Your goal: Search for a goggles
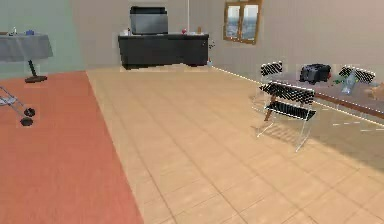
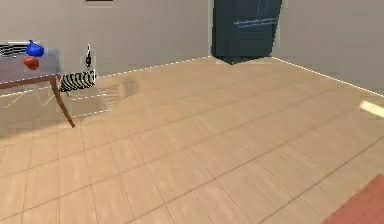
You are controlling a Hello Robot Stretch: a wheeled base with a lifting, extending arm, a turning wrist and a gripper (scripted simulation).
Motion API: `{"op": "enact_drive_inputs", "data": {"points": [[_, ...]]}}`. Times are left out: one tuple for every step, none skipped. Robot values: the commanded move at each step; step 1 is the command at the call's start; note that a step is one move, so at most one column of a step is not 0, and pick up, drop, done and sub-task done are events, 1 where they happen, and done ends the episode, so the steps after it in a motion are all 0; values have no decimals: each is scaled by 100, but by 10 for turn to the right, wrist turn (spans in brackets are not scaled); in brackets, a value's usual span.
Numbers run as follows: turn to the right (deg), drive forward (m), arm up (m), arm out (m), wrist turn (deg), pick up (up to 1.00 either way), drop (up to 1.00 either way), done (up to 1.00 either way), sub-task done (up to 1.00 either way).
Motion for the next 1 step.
{"op": "enact_drive_inputs", "data": {"points": [[-270,0,0,0,0,0,0,0,0]]}}
